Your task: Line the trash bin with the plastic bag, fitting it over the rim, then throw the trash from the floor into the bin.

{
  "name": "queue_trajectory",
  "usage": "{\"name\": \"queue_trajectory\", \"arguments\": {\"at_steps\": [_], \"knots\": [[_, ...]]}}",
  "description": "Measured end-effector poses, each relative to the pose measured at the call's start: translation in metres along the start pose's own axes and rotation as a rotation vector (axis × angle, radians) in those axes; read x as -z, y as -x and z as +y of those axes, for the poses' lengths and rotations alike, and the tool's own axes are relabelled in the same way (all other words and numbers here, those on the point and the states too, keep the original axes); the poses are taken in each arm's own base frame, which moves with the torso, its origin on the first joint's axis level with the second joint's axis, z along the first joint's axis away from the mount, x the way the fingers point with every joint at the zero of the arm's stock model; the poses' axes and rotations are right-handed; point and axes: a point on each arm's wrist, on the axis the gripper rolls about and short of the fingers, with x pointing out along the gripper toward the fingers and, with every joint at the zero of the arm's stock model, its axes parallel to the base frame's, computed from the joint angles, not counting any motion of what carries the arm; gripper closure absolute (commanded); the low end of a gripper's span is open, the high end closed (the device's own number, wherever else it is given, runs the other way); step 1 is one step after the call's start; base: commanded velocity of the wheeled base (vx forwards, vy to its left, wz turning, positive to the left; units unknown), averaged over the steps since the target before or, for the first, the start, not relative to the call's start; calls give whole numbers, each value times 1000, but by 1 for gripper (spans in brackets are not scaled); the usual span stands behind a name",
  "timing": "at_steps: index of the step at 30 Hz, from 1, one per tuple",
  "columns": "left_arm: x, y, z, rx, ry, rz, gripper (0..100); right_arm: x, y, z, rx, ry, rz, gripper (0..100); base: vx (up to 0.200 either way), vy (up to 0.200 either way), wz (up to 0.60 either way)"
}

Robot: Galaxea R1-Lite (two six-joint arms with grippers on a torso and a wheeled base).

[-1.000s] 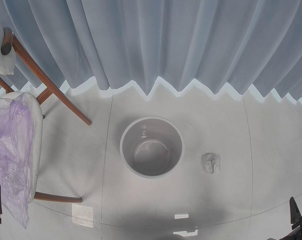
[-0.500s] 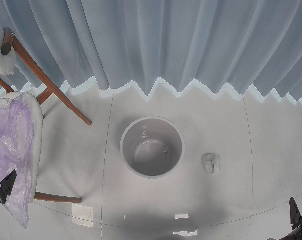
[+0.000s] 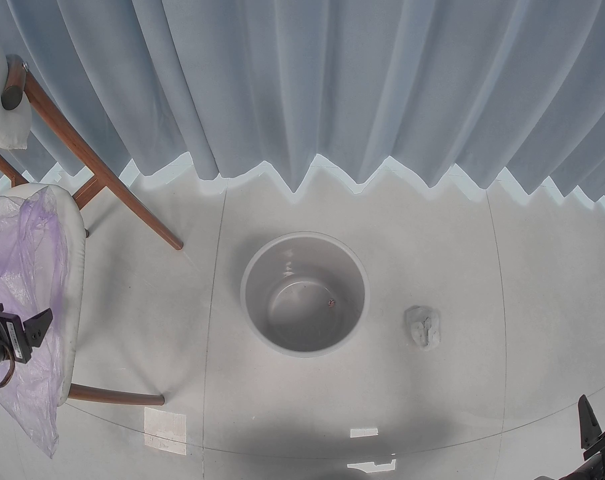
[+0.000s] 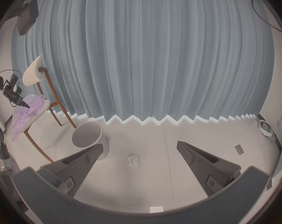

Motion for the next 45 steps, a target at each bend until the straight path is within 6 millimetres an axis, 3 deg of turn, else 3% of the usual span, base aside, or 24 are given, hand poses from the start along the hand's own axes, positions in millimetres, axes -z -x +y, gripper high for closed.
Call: {"name": "queue_trajectory", "arguments": {"at_steps": [7, 15, 16, 25, 35, 45], "knots": [[-8, -34, -4, -2, -3, -4, 0, 0, 0, 0, -1, 0, 3, 0, 0, 0, 0], [-3, -63, -11, 10, -38, 47, 0, 0, 0, 0, -1, 0, 3, 0, 0, 0, 0], [-1, -65, -11, 10, -40, 56, 100, 0, 0, 0, -1, 0, 2, 0, 0, 0, 0], [4, -71, -10, 1, -41, 88, 100, 0, 0, 0, -1, 0, 3, 0, 0, 0, 0], [-3, -59, -8, 9, -19, 25, 100, 0, 0, 0, -1, 0, 2, 0, 0, 0, 0], [-21, -36, -14, 263, 60, -160, 100, 0, 0, 0, -1, 0, 2, 0, 0, 0, 0]]}}
